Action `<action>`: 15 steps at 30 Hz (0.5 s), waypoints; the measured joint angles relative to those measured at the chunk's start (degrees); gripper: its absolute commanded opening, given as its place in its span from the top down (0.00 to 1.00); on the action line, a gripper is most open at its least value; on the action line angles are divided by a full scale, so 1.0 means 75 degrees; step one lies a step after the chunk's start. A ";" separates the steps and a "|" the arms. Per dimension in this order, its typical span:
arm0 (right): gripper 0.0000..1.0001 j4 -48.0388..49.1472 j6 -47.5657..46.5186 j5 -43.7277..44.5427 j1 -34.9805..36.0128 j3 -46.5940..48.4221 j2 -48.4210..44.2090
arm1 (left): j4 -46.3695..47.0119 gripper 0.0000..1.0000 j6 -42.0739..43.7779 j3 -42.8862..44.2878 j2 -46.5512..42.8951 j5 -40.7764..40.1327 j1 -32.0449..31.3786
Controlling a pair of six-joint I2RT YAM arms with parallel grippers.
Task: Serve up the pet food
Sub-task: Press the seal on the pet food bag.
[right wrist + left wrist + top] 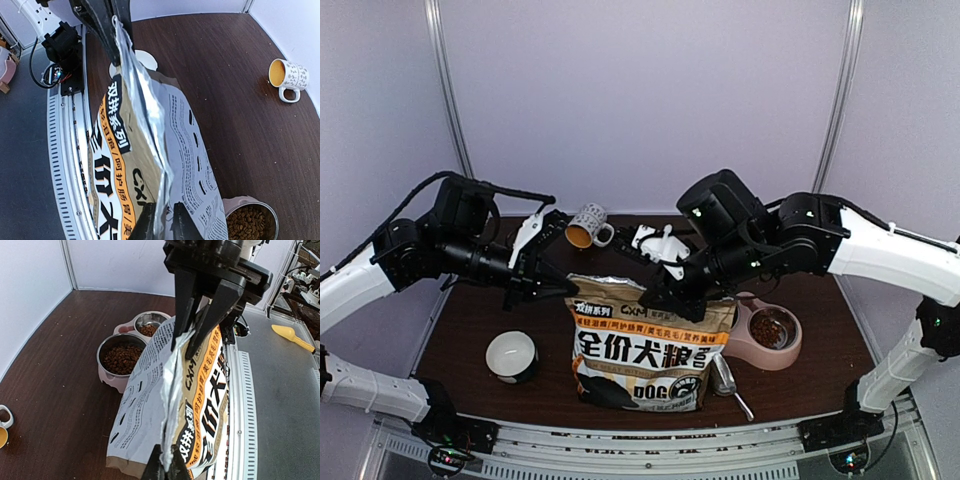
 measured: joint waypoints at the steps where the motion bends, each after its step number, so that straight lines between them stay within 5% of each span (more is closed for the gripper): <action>1: 0.93 -0.0035 -0.0003 0.0032 -0.0003 -0.0047 -0.0058 | 0.0003 1.00 0.0000 0.0000 0.0000 -0.0006 0.0000; 2: 1.00 -0.0079 -0.0003 0.0061 -0.0003 -0.0085 -0.0114 | 0.0003 1.00 0.0000 0.0000 0.0000 -0.0012 0.0000; 9: 1.00 -0.0006 -0.0003 0.0085 0.0006 -0.0274 -0.0286 | 0.0023 1.00 0.0000 0.0000 0.0000 -0.0032 0.0000; 15: 1.00 -0.0026 0.0000 0.0073 -0.0006 -0.0294 -0.0321 | -0.0259 0.54 0.0050 0.0306 0.0143 -0.0044 -0.0009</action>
